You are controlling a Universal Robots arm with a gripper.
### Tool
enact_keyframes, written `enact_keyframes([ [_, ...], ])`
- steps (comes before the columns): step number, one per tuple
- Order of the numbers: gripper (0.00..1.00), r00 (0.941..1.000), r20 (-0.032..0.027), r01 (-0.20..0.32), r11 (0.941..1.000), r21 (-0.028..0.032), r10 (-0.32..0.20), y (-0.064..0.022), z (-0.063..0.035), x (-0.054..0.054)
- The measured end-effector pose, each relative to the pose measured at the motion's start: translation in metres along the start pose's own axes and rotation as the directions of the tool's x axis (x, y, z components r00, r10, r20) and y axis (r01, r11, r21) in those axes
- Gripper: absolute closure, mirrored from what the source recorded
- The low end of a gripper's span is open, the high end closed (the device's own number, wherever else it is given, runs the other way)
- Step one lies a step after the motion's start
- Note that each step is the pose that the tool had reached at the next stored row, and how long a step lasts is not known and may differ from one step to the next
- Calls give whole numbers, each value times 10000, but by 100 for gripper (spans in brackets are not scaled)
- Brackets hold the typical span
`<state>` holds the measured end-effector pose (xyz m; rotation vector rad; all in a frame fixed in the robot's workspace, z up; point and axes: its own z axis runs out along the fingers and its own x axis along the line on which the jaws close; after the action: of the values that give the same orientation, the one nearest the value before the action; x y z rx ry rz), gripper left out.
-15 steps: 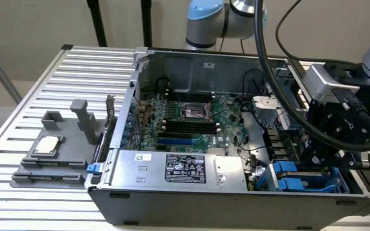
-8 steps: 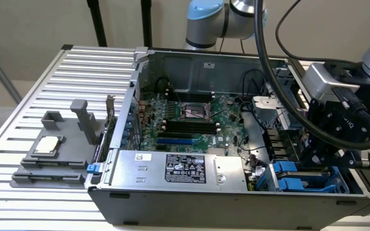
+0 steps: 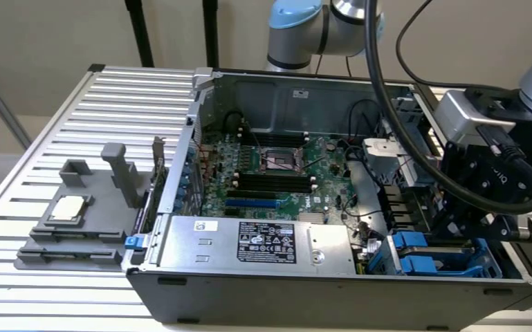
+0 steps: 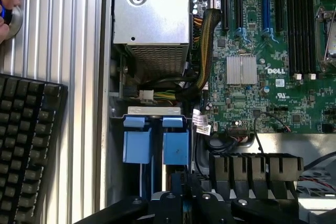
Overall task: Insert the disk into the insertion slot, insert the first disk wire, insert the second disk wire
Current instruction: 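Insert the second disk wire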
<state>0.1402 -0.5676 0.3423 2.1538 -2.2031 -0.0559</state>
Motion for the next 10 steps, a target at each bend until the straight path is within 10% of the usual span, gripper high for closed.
enact_keyframes([
  [10,84,10000,5,0,10000,0,0,-2,19,0],
])
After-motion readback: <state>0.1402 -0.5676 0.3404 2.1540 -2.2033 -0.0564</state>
